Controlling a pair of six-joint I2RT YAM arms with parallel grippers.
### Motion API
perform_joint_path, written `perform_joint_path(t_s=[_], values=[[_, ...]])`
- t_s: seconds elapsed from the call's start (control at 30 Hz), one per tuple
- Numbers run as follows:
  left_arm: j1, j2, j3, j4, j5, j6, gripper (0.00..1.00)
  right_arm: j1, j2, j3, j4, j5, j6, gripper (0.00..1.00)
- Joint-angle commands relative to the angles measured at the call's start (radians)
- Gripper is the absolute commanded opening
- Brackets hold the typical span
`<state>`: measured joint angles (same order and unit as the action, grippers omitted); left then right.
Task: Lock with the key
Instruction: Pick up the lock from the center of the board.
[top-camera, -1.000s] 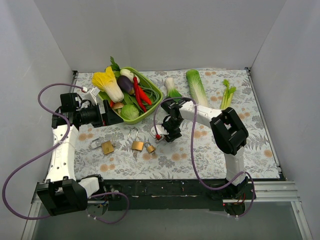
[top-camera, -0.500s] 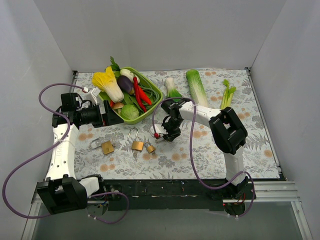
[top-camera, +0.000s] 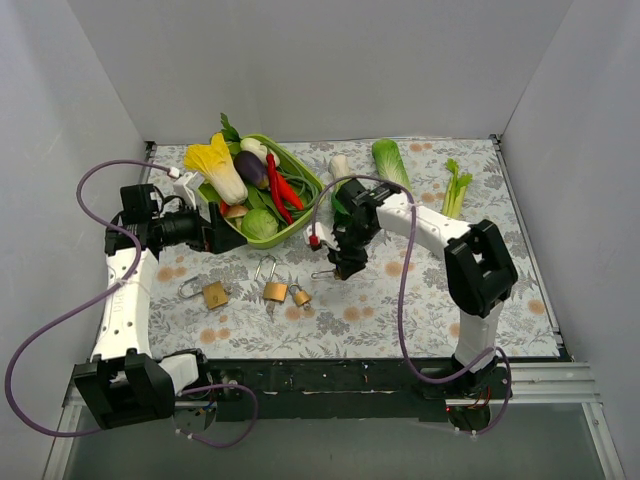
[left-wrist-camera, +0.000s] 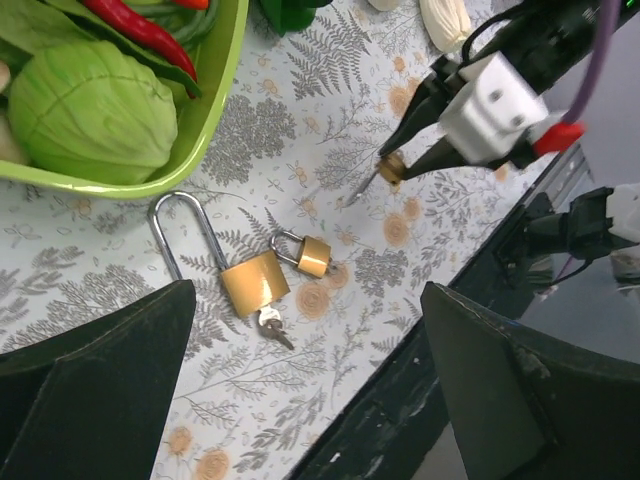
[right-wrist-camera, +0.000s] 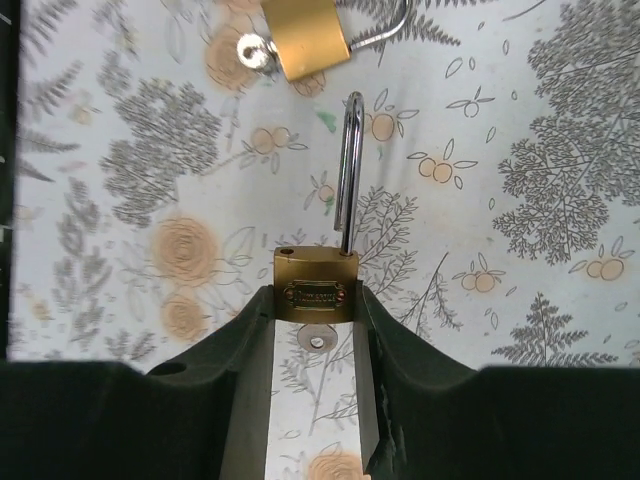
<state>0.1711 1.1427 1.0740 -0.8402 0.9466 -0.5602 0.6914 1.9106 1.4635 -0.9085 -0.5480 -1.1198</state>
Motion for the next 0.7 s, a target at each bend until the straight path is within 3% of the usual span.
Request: perform_joint_path(t_s=[0.0, 0.13, 0.23, 0.33, 0.37, 0.47, 0.67], values=[[0.005, -0.086, -0.034, 0.075, 0.075, 0.236, 0.97, -0.036, -0.129, 0.055, -0.167, -0.252, 0.130, 0.01], [-0.004, -0.175, -0.141, -0.049, 0.092, 0.759, 0.96, -0.049, -0.182, 0.032, -0.222, -0.355, 0.213, 0.01], [-0.041, -0.201, -0.164, -0.137, 0.112, 0.878, 0.95, -0.049, -0.223, 0.014, -0.196, -0.365, 0.312, 0.01], [-0.157, -0.190, -0.175, -0.048, 0.080, 0.725, 0.92, -0.049, -0.266, -0.003, -0.162, -0.365, 0.366, 0.01], [-0.270, -0.158, -0.171, -0.039, 0.066, 0.691, 0.90, -0.049, -0.277, -0.011, -0.155, -0.369, 0.402, 0.01], [-0.408, -0.106, -0.174, 0.056, 0.027, 0.567, 0.84, -0.049, -0.300, -0.026, -0.150, -0.394, 0.422, 0.01], [-0.568, -0.084, -0.206, 0.294, 0.026, 0.418, 0.74, -0.047, -0.326, -0.035, -0.181, -0.458, 0.410, 0.01]])
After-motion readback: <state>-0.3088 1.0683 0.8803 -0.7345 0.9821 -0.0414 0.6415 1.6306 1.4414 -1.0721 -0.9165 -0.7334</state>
